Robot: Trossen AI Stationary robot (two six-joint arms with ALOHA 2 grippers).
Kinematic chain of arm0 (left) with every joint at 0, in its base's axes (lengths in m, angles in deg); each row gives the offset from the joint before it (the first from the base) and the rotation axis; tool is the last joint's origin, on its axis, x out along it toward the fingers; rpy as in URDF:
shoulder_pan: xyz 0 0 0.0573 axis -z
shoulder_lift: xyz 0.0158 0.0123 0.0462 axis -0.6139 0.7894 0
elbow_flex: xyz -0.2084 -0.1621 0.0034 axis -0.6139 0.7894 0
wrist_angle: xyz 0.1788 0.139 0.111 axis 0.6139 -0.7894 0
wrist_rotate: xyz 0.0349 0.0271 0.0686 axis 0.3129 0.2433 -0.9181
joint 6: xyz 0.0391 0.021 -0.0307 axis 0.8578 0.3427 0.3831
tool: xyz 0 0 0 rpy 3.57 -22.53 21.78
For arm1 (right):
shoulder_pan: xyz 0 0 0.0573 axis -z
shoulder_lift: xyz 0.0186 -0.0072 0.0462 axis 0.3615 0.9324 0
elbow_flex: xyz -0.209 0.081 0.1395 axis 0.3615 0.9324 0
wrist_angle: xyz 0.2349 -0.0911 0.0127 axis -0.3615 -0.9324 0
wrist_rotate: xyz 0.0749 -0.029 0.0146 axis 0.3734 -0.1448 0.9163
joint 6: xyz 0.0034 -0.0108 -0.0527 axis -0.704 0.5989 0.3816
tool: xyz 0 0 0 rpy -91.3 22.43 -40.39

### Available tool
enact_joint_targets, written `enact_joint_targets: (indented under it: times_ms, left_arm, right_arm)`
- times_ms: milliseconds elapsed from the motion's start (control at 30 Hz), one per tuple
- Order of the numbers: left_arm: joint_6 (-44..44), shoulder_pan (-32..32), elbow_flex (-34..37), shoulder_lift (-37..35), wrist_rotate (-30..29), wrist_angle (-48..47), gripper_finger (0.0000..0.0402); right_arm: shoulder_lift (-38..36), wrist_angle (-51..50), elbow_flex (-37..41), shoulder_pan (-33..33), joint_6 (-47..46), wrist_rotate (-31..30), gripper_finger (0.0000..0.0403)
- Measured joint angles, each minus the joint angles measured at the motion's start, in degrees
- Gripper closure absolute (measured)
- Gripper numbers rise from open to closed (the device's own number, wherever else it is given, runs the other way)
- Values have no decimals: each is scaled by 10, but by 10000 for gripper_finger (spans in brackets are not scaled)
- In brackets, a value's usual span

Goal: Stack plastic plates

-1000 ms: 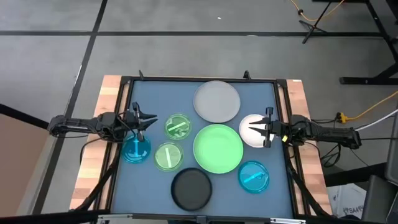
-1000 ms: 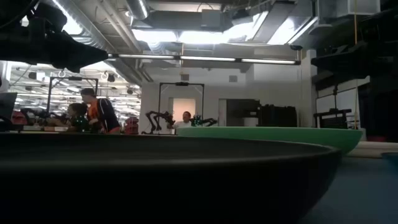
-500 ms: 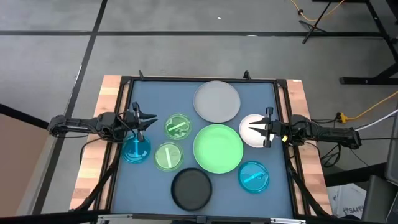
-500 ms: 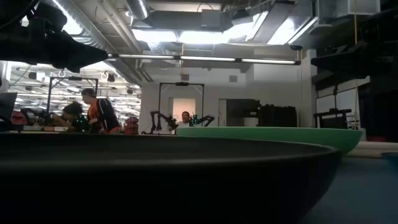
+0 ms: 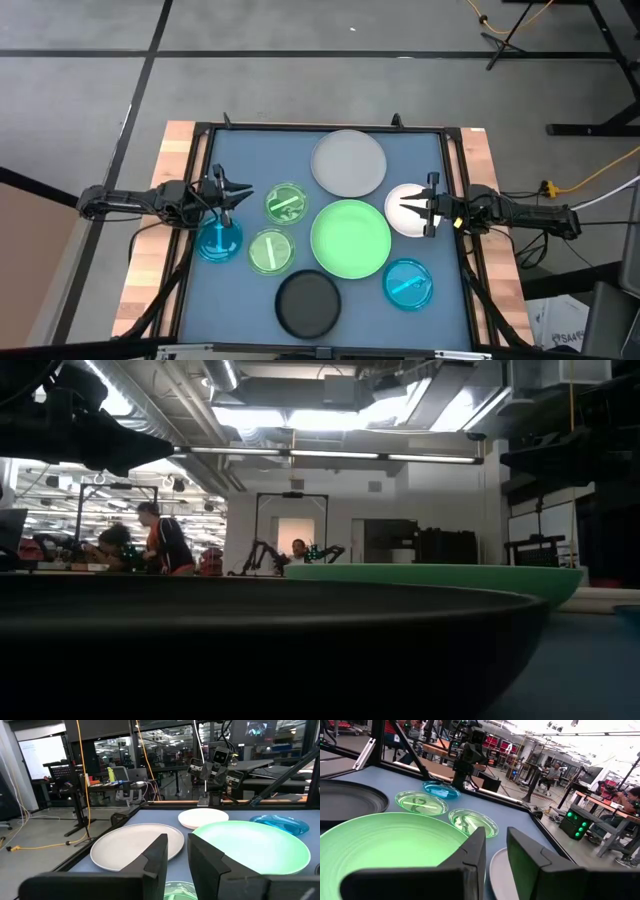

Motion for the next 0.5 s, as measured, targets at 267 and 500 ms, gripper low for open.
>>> enact_joint_targets:
  times_ms: [267,500]
  left_arm:
    - [0,0,0,0,0,0,335]
    - [0,0,0,0,0,0,335]
  right_arm:
    - [0,0,0,0,0,5,329]
    - [0,3,0,0,-129,14,329]
